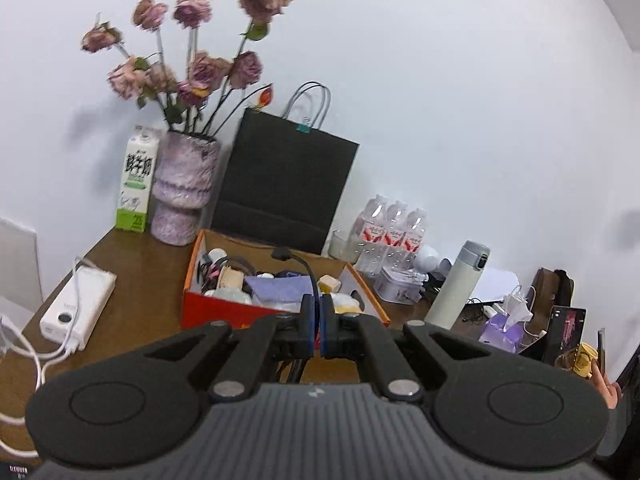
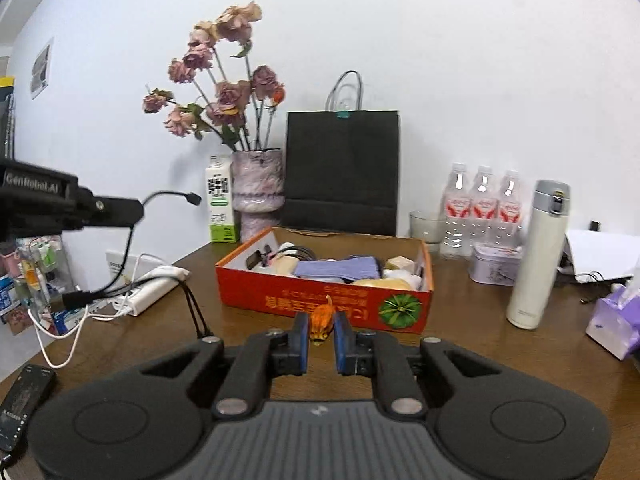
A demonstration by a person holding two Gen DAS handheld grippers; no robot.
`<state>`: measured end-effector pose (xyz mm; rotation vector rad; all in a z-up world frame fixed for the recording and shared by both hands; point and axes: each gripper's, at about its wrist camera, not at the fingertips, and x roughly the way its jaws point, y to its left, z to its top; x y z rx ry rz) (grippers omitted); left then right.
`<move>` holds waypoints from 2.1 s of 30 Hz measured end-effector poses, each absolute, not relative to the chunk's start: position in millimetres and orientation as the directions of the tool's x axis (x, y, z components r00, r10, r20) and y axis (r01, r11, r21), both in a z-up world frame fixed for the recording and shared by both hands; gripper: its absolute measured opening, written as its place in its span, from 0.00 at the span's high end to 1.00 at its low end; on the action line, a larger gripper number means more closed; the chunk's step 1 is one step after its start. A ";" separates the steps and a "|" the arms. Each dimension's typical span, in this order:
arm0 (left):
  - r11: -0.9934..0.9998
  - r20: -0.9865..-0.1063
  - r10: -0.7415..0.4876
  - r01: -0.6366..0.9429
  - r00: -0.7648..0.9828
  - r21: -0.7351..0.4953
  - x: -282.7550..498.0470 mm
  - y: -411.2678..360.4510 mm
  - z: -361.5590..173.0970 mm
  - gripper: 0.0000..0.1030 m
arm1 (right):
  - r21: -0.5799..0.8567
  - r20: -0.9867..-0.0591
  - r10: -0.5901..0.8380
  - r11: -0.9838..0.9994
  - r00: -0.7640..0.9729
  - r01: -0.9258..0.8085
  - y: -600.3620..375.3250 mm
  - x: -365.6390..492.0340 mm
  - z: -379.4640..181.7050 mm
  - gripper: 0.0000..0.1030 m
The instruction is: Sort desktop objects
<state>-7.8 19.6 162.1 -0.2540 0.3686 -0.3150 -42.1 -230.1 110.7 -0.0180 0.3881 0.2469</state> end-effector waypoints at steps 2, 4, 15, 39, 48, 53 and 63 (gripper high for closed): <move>0.920 -0.305 -0.354 0.272 0.884 -0.281 1.9 15.3 171.7 0.97 | 0.037 -0.382 0.226 0.972 0.896 -0.230 -235.0 -33.6 111.7 0.88; 0.928 -0.298 -0.348 0.282 0.889 -0.242 18.3 7.6 183.6 0.97 | 0.031 -0.377 0.214 0.975 0.901 -0.219 -236.9 -23.6 113.8 0.88; 0.946 -0.321 -0.325 0.311 0.889 -0.096 153.8 -29.2 216.4 0.97 | 0.069 -0.394 0.222 0.975 0.892 -0.212 -240.0 98.6 121.7 0.88; 0.975 -0.584 -0.205 0.219 0.785 -0.049 358.7 -40.4 105.1 0.67 | 0.137 -0.567 0.162 0.985 0.808 -0.102 -265.6 322.4 58.0 0.71; 0.983 -0.580 -0.170 0.177 0.796 -0.046 299.7 -28.2 137.8 0.25 | 0.115 -0.524 0.182 0.983 0.832 -0.142 -247.2 261.4 104.3 0.64; 0.980 -0.638 -0.196 0.136 0.744 -0.143 246.2 -15.7 117.1 0.14 | 0.114 -0.525 0.213 0.977 0.824 -0.179 -231.3 211.5 108.3 0.55; 0.989 -0.643 -0.110 0.016 0.758 -0.150 118.4 -4.2 63.3 0.04 | 0.051 -0.583 0.160 0.986 0.797 -0.161 -209.4 100.3 66.3 0.43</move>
